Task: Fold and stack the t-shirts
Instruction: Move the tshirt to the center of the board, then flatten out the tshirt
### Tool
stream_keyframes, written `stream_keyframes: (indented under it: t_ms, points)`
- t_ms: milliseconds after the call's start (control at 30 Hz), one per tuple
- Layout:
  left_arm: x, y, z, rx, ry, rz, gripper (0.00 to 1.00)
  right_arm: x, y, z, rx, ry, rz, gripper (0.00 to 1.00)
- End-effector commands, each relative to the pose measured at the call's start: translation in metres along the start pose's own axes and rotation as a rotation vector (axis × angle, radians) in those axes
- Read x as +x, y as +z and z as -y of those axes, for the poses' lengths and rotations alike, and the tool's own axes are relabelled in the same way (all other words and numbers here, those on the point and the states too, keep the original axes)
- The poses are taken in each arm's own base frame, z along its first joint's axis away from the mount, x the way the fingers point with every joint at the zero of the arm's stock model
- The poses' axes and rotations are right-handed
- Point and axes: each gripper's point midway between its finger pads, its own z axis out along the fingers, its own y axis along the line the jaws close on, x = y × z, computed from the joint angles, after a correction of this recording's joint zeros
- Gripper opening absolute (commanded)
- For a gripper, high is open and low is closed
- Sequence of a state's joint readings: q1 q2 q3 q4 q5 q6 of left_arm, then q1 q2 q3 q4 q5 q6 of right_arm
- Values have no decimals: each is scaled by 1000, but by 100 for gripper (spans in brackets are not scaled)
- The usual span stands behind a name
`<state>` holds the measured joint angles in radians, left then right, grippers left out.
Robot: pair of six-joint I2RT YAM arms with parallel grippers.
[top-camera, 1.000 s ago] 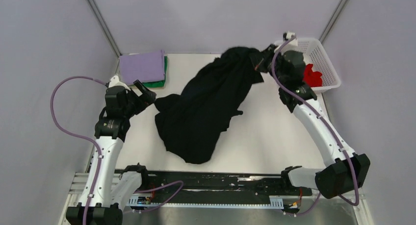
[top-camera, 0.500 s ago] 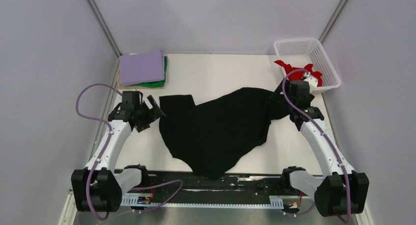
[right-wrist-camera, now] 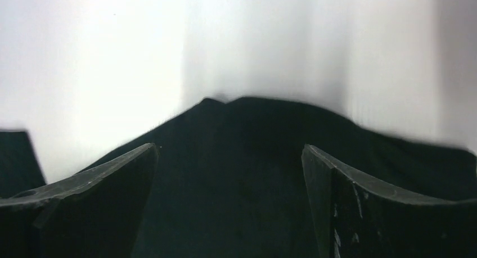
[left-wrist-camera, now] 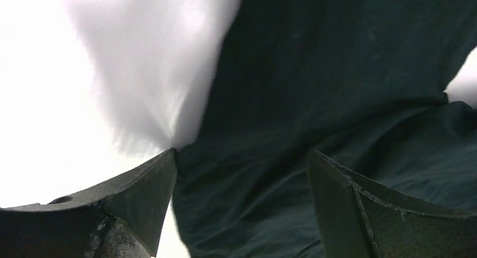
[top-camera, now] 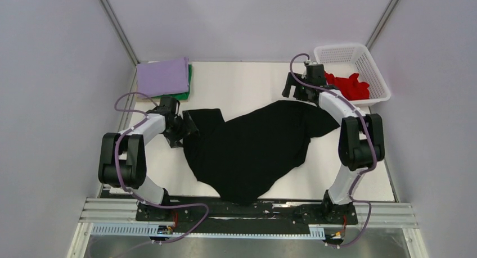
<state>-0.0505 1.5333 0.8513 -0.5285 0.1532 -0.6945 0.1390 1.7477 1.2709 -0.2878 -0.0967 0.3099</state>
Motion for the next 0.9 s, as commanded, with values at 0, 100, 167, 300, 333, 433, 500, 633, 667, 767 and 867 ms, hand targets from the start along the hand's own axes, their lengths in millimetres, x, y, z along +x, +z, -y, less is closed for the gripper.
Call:
stream_keyframes:
  t_ms: [0, 100, 167, 300, 333, 433, 500, 633, 667, 767, 867]
  points:
    - [4, 19, 28, 7, 82, -29, 90, -11, 34, -17, -15, -191, -11, 99]
    - [16, 34, 29, -33, 105, -80, 77, 8, 62, -22, -21, -308, -65, 97]
    - [21, 42, 34, -34, 117, -111, 62, 14, 74, -14, 30, -347, -79, 97]
    - [27, 48, 45, -35, 153, -131, 26, 23, 83, -2, 79, -354, -101, 96]
    - [25, 47, 48, -40, 163, -117, 20, 26, 83, -2, 75, -351, -108, 95]
    - [16, 39, 52, -46, 177, -71, 0, 37, 79, 0, 72, -339, -132, 93]
    - [7, 32, 53, -47, 188, -23, 0, 48, 79, 4, 78, -327, -154, 87]
    - [-12, 13, 58, -49, 228, 76, 0, 74, 79, 2, 34, -292, -237, 71]
    - [-18, 10, 59, -55, 232, 102, 0, 77, 78, 3, 39, -279, -248, 67]
    - [-32, -5, 69, -37, 246, 160, 0, 79, 72, 0, 41, -229, -249, 34]
    - [-44, -20, 81, -6, 255, 212, 0, 57, 57, -9, 41, -187, -185, 7]
